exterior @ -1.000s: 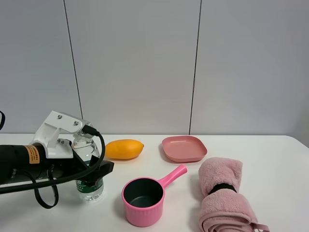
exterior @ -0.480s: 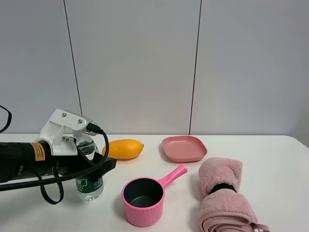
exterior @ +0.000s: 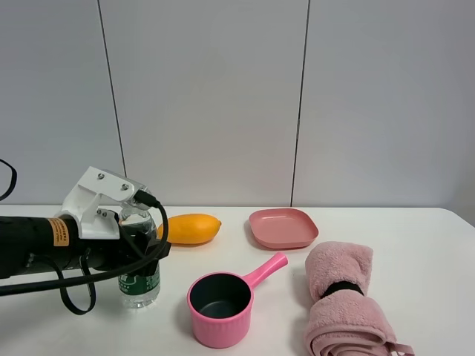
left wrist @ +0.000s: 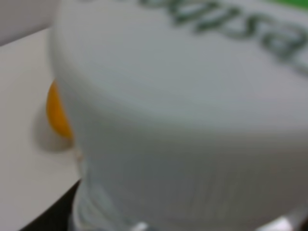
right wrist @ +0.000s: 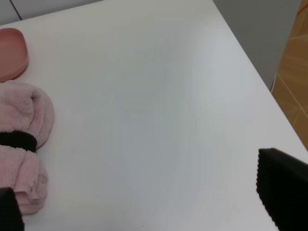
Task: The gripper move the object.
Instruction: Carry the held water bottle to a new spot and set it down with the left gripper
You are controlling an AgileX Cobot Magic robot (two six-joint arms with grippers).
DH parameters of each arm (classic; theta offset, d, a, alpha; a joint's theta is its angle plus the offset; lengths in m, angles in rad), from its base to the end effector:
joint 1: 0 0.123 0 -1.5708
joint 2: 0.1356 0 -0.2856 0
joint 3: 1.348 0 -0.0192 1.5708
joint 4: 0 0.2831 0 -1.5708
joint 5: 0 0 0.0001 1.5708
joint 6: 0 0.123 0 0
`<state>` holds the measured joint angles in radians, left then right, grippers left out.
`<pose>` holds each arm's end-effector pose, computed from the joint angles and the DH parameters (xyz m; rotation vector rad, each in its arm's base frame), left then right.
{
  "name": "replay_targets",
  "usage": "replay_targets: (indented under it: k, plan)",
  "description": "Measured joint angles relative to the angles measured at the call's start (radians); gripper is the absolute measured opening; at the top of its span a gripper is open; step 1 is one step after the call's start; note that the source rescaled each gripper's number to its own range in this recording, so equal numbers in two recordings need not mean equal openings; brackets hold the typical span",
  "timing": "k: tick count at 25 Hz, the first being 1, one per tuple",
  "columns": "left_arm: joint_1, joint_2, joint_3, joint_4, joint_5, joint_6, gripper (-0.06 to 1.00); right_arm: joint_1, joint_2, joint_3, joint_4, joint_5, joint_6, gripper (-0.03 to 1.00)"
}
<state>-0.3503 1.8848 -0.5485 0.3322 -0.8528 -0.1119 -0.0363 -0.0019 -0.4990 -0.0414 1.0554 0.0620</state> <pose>0.3094 -0.1452 0.0685 0.6133 1.9073 -0.4010 0.0514 -0.0063 0.2787 0.1019 2.0350 -0.0334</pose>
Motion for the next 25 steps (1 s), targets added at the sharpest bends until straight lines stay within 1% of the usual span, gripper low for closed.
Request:
replay_targets:
  k: [1,3,5,6,7,9,11,12,13,14,16,21,25]
  plan:
    - [0.000,-0.017,-0.007,0.013,0.008,-0.001,0.00,0.000,0.000,0.000,0.000,0.000,0.000,1.00]
    - [0.000,-0.054,-0.045,0.067,0.027,-0.022,0.00,0.000,0.000,0.000,0.000,0.000,0.000,1.00]
    - [0.000,-0.085,-0.105,0.165,0.050,-0.097,0.00,0.000,0.000,0.000,0.000,0.000,0.000,1.00]
    - [0.000,-0.100,-0.149,0.225,0.068,-0.146,0.00,0.000,0.000,0.000,0.000,0.000,0.000,1.00]
    - [0.000,-0.109,-0.199,0.282,0.095,-0.217,0.00,0.000,0.000,0.000,0.000,0.000,0.000,1.00]
    - [-0.001,-0.117,-0.305,0.427,0.159,-0.382,0.00,0.000,0.000,0.000,0.000,0.000,0.000,1.00]
    - [-0.012,-0.117,-0.415,0.554,0.221,-0.528,0.00,0.000,0.000,0.000,0.000,0.000,0.000,1.00]
    - [-0.021,-0.116,-0.471,0.614,0.250,-0.595,0.00,0.000,0.000,0.000,0.000,0.000,0.000,1.00]
    - [-0.029,-0.111,-0.526,0.660,0.266,-0.640,0.00,0.000,0.000,0.000,0.000,0.000,0.000,1.00]
    - [-0.039,-0.106,-0.580,0.685,0.280,-0.682,0.00,0.000,0.000,0.000,0.000,0.000,0.000,1.00]
    - [-0.063,-0.082,-0.669,0.714,0.293,-0.735,0.00,0.000,0.000,0.000,0.000,0.000,0.000,1.00]
    - [-0.125,0.018,-0.868,0.731,0.313,-0.810,0.00,0.000,0.000,0.000,0.000,0.000,0.000,1.00]
    - [-0.172,0.121,-1.009,0.738,0.352,-0.870,0.00,0.000,0.000,0.000,0.000,0.000,0.000,1.00]
